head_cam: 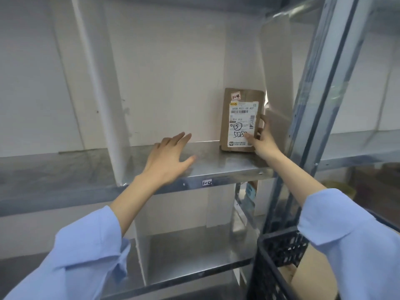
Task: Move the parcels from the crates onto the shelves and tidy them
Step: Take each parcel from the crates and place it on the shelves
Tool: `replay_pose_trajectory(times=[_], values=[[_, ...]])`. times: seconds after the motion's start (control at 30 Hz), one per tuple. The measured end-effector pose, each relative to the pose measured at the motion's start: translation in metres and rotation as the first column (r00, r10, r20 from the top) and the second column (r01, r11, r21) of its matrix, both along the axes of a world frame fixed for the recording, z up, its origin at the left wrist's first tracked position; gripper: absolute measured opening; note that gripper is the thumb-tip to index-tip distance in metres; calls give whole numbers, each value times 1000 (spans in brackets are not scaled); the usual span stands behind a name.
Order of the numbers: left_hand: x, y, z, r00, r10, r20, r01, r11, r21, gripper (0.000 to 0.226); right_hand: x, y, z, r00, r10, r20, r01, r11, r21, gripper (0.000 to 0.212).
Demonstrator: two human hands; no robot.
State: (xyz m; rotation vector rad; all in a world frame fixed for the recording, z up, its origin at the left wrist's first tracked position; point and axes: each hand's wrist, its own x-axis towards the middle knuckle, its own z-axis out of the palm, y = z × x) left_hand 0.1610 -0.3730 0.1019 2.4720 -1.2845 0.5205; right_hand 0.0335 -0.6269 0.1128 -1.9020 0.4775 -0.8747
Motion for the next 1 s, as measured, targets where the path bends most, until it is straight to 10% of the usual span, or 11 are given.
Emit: replay_pose_trajectory(times=[0.57,1.0], values=[[-3,8,5,999,-33,10,33,999,-27,66,-9,15,-1,985,-103,-140,91,992,-89,84],[-66,97,-2,975,-214,55,215,977,-10,65,-104,166,-11,736,-561,-380,208,720,-662,66]])
